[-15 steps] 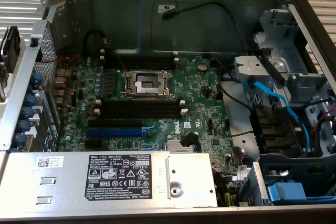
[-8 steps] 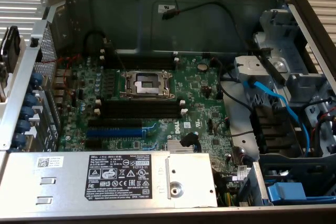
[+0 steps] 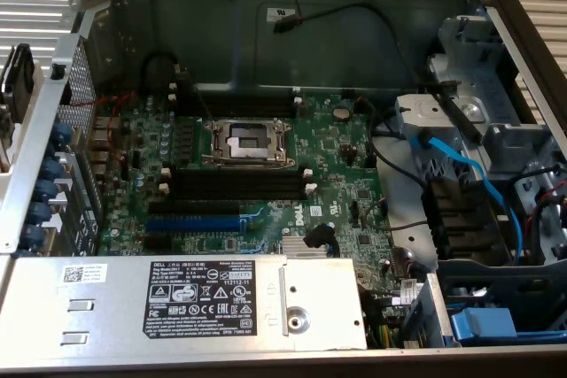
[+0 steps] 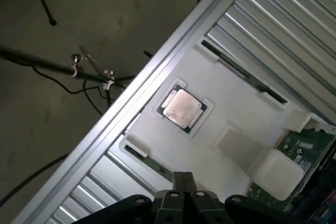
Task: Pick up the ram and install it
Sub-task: 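Pick up the ram and move it above insertion slot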
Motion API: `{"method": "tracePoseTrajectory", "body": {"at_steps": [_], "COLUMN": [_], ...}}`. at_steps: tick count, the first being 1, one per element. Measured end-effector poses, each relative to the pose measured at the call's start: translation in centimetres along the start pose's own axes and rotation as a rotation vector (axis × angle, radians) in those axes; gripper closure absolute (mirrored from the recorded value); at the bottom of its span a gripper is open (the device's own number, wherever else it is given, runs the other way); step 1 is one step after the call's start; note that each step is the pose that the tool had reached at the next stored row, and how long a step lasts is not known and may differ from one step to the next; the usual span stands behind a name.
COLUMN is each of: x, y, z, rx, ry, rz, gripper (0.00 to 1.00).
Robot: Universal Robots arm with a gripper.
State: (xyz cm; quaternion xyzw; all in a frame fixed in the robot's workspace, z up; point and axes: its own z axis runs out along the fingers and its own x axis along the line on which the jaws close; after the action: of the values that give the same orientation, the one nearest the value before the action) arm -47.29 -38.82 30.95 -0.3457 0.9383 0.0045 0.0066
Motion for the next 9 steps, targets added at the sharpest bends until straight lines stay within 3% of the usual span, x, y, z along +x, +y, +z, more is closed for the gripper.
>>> {"method": "tracePoseTrajectory", "body": {"at_steps": [9], "x": [0.0], "y": [0.0], "z": [0.18], "rx": [-0.0025], "ry": [0.0006], "rz": [-0.165], "gripper": [0.9]}}
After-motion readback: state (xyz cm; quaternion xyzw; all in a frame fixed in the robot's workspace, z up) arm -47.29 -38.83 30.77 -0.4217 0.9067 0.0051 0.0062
